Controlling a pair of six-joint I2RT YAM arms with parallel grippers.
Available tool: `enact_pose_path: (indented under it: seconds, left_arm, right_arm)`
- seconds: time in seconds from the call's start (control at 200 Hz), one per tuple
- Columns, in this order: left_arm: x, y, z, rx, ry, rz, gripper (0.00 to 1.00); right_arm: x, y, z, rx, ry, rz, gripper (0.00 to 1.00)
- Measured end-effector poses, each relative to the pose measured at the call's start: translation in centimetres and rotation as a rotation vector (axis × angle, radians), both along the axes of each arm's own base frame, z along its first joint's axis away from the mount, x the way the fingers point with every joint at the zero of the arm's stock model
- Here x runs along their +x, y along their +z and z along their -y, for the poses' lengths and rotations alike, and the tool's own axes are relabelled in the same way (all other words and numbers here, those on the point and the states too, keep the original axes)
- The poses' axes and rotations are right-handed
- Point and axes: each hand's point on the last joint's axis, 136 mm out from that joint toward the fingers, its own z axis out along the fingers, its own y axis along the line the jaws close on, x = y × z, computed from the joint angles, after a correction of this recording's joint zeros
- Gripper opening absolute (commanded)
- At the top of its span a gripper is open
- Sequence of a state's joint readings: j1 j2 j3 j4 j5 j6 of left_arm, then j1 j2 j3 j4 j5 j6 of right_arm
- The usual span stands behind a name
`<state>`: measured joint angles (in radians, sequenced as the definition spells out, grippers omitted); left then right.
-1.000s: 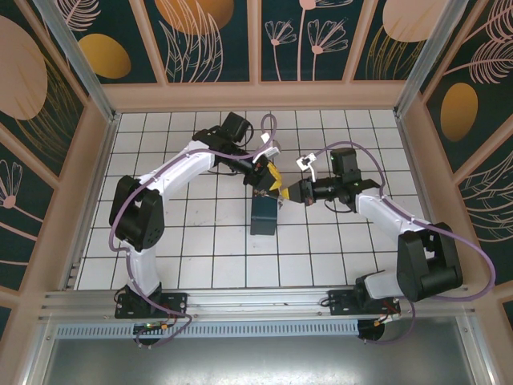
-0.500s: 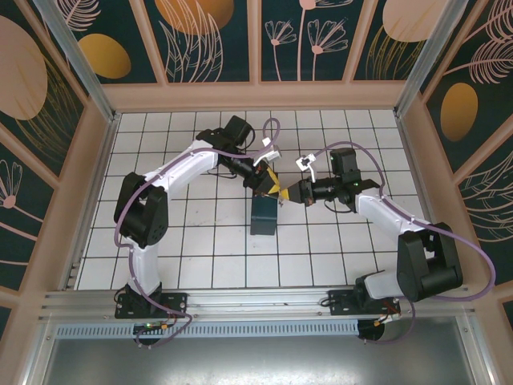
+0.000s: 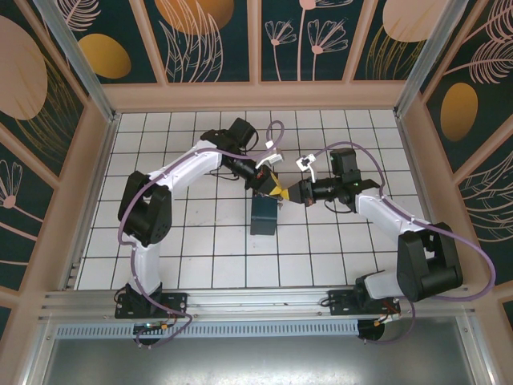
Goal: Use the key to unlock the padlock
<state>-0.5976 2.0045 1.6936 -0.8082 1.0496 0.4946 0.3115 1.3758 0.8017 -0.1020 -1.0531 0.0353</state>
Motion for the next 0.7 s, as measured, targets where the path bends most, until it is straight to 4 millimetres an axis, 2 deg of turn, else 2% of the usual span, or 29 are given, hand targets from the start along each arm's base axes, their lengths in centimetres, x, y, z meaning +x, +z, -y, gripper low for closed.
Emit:
enact_pose_path:
  seconds: [0.155, 0.305, 0.43, 0.566, 0.701]
  left_arm:
    - [-0.1, 0.1, 0.0, -0.009, -0.008, -0.005, 0.00]
    - [1.1, 0.0, 0.1, -0.036, 0.061, -0.041, 0.00]
    - [2.4, 0.3, -0.7, -0.085, 0.190, -0.106, 0.00]
    - [4.1, 2.8, -0.7, -0.168, 0.289, -0.125, 0.00]
    - [4.4, 5.4, -0.4, -0.258, 0.326, -0.128, 0.00]
  right_arm:
    - [0.0, 0.0, 0.0, 0.001, 0.000, 0.000, 0.00]
    - [0.7, -0.1, 0.9, 0.013, -0.047, 0.011, 0.27]
    - [0.8, 0.0, 2.1, 0.058, -0.115, 0.020, 0.34]
    - [1.2, 1.3, 2.1, 0.155, -0.168, 0.033, 0.40]
    - [2.5, 3.6, 2.4, 0.268, -0.217, 0.054, 0.42]
